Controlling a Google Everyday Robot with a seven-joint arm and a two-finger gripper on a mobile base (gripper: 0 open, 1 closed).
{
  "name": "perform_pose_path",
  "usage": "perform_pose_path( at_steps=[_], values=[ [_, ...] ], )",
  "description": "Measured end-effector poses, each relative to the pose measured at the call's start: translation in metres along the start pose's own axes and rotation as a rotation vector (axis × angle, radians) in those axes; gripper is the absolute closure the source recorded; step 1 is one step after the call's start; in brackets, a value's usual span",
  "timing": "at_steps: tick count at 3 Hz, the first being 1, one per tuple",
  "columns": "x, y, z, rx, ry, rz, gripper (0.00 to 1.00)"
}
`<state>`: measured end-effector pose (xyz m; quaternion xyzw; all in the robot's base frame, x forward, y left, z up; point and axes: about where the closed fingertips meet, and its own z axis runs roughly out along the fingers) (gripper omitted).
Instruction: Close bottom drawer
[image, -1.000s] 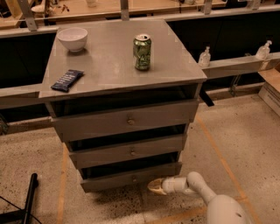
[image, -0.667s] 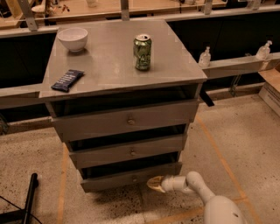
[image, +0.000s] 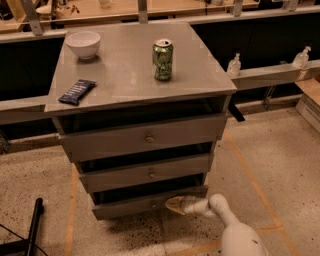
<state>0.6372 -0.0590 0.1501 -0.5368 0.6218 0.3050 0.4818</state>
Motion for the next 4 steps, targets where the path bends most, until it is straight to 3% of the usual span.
perform_pose_path(
  at_steps=[1,4],
  values=[
    [-0.0016,-0.0169,0.0078,0.031,-0.003,-0.004,1.00],
    [-0.0056,-0.0239,0.0092,0.045,-0.015,-0.006,1.00]
  ],
)
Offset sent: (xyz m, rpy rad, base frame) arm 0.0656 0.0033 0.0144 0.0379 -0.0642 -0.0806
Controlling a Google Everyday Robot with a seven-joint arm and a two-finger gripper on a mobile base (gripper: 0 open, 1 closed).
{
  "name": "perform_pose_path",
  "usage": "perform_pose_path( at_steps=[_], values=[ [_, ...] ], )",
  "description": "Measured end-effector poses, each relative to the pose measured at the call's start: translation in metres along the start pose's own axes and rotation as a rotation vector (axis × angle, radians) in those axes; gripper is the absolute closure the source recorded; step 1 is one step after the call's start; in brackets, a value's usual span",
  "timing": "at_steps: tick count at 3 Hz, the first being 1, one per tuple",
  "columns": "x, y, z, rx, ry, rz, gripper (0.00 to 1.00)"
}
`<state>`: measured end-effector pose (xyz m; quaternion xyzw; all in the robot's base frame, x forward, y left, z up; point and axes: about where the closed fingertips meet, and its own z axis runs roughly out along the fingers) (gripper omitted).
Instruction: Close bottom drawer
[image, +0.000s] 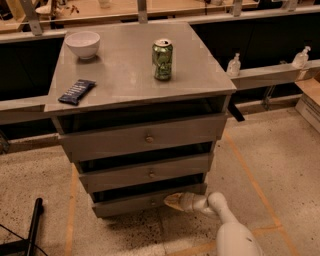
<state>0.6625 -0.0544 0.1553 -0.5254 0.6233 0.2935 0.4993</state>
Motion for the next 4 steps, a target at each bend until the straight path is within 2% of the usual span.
perform_pose_path(
  at_steps=[4],
  values=[
    [-0.0025,-0.0035,0.0017,0.007,-0.015,0.003,1.00]
  ],
)
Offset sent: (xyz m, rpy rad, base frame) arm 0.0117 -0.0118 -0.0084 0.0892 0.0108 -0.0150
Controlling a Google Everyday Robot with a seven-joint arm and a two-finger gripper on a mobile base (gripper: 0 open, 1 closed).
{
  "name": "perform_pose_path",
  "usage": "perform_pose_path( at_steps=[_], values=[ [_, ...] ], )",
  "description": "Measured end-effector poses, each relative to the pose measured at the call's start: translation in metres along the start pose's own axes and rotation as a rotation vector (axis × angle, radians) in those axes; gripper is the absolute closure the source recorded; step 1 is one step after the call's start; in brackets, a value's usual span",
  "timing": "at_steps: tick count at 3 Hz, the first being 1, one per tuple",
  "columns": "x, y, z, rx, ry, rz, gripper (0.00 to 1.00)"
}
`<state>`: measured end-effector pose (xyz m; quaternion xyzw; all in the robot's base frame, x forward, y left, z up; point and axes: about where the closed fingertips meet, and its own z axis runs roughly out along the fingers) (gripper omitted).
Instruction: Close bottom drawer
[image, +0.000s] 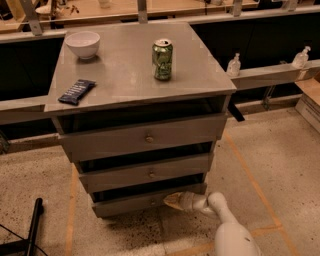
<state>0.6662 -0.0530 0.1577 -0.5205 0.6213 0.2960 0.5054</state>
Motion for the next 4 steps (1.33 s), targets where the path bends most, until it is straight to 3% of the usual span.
perform_pose_path(
  at_steps=[4],
  values=[
    [0.0000,0.0001,-0.0001,0.000,0.000,0.000,1.00]
  ],
)
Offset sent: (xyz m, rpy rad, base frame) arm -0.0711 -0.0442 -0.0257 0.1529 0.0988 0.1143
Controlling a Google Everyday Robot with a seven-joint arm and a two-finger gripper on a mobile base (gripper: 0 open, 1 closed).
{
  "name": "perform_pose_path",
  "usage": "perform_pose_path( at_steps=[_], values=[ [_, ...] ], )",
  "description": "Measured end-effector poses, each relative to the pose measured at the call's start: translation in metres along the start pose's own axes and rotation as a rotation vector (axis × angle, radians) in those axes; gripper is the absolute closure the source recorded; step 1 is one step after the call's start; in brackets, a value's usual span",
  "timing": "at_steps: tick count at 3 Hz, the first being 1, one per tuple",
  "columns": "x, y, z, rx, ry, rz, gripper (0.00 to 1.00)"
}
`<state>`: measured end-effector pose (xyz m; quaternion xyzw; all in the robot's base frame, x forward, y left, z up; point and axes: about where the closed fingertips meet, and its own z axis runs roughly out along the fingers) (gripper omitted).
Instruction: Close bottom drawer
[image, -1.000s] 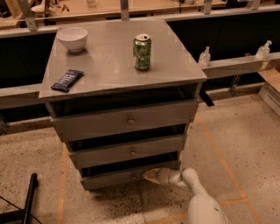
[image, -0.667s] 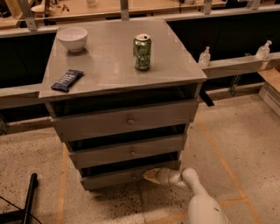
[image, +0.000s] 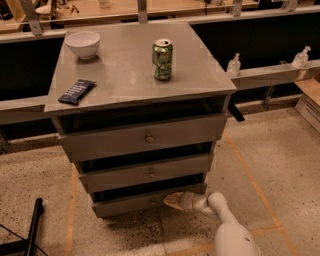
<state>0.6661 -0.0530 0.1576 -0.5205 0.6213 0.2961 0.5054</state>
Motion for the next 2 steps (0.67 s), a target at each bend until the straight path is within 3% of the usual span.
perform_pose_path(
  at_steps=[1,2],
  values=[
    [0.0000,0.0000,0.0000,0.000,0.000,0.000,1.00],
    [0.0000,0.0001,0.0000,0.000,0.000,0.000,0.85]
  ],
)
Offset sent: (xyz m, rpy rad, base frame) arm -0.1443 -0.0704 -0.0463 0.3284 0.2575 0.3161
